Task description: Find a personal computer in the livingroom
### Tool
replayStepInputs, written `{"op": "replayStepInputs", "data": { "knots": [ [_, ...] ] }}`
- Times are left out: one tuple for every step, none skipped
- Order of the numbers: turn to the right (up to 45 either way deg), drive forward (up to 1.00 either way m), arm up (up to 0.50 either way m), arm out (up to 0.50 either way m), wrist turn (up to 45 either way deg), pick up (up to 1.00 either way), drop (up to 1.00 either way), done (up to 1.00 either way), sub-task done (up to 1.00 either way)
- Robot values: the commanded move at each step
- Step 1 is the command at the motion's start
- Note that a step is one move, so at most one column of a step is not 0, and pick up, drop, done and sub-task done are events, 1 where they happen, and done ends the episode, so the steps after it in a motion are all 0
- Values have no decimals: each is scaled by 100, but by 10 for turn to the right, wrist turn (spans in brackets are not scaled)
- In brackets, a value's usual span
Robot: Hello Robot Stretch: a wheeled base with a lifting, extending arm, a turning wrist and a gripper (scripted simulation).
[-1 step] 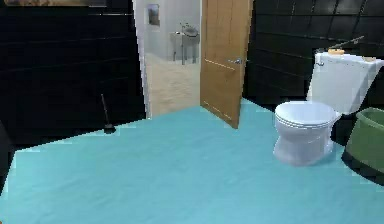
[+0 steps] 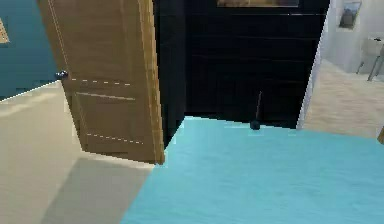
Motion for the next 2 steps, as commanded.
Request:
{"op": "replayStepInputs", "data": {
  "knots": [
    [-450,0,0,0,0,0,0,0,0],
    [0,100,0,0,0,0,0,0,0]
  ]
}}
